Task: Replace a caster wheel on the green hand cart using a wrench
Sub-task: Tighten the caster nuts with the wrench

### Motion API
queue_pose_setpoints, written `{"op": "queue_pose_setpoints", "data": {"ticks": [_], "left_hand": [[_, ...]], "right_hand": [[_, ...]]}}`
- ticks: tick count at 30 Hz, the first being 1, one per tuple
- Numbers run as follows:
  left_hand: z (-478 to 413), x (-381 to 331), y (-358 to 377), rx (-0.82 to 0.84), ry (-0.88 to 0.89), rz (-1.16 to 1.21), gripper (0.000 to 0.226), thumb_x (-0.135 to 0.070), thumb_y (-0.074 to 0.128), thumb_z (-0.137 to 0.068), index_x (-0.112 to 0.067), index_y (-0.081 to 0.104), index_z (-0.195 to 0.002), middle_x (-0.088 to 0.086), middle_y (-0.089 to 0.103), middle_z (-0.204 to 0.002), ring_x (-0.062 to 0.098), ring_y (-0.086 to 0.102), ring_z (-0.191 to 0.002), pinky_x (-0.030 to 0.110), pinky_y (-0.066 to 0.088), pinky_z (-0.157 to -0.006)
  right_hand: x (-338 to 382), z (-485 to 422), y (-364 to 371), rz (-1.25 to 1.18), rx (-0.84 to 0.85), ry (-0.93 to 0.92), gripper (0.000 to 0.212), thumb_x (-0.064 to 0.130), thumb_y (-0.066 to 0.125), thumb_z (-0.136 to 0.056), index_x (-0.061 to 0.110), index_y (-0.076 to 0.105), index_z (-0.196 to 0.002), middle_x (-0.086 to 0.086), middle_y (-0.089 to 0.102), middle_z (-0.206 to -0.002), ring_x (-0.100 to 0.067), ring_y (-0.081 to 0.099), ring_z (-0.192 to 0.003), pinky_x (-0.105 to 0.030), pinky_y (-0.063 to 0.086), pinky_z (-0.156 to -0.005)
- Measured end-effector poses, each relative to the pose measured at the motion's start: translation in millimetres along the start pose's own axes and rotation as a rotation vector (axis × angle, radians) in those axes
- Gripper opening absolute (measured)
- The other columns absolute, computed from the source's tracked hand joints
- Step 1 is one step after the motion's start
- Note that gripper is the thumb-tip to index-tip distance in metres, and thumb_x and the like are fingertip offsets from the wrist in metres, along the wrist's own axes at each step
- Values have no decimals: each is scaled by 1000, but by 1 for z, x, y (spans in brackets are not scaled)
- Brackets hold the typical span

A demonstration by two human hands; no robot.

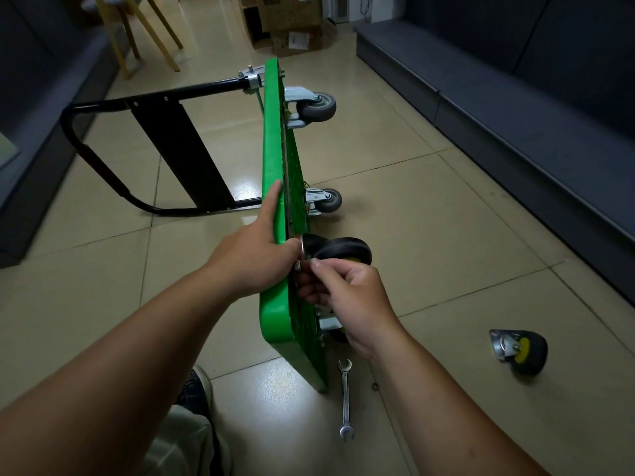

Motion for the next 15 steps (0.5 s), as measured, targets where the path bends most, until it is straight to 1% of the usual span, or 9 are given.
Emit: {"op": "queue_pose_setpoints", "data": {"ticks": [4, 8, 10, 13, 15], "left_hand": [[1, 0, -1, 1, 2, 10, 89, -38, 55, -99, -64, -13, -151, 10, 64, -121, 32, 68, -92, 46, 57, -88], [1, 0, -1, 12, -4, 31, 90, -39, 56, -99, -63, -12, -152, 11, 65, -126, 33, 69, -96, 47, 57, -90], [1, -1, -1, 11, 1, 24, 89, -39, 56, -99, -62, -12, -152, 10, 64, -126, 32, 69, -95, 47, 57, -90], [1, -1, -2, 5, 8, 12, 90, -38, 55, -99, -62, -13, -152, 9, 63, -122, 30, 69, -90, 45, 58, -86], [2, 0, -2, 5, 5, 8, 90, -38, 55, -99, -62, -13, -152, 11, 64, -123, 31, 68, -92, 45, 57, -87]], "right_hand": [[2, -1, -1, 25, 50, 0, 20, 15, 62, -99, 2, 77, -94, -12, 73, -81, -19, 66, -71, -27, 53, -66], [2, -2, -2, 69, 71, -30, 16, 14, 66, -97, 10, 79, -88, -10, 76, -83, -16, 68, -70, -23, 53, -63], [1, -3, -3, 56, 51, -51, 14, 12, 66, -96, 13, 79, -91, -10, 76, -84, -16, 69, -71, -23, 54, -64], [-5, -4, -3, 15, 50, -55, 19, 6, 62, -96, 14, 80, -97, -8, 77, -84, -18, 70, -73, -24, 54, -65], [-8, -5, -2, 33, 69, -43, 22, 5, 61, -93, 14, 81, -92, -7, 76, -80, -17, 69, -70, -23, 53, -63]]}}
Point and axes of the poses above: each hand's wrist, its own z-axis away from the middle knuckle, its own y-axis out of the palm, x = y × z, the point moved 7 cm from there along -z, towards the middle knuckle
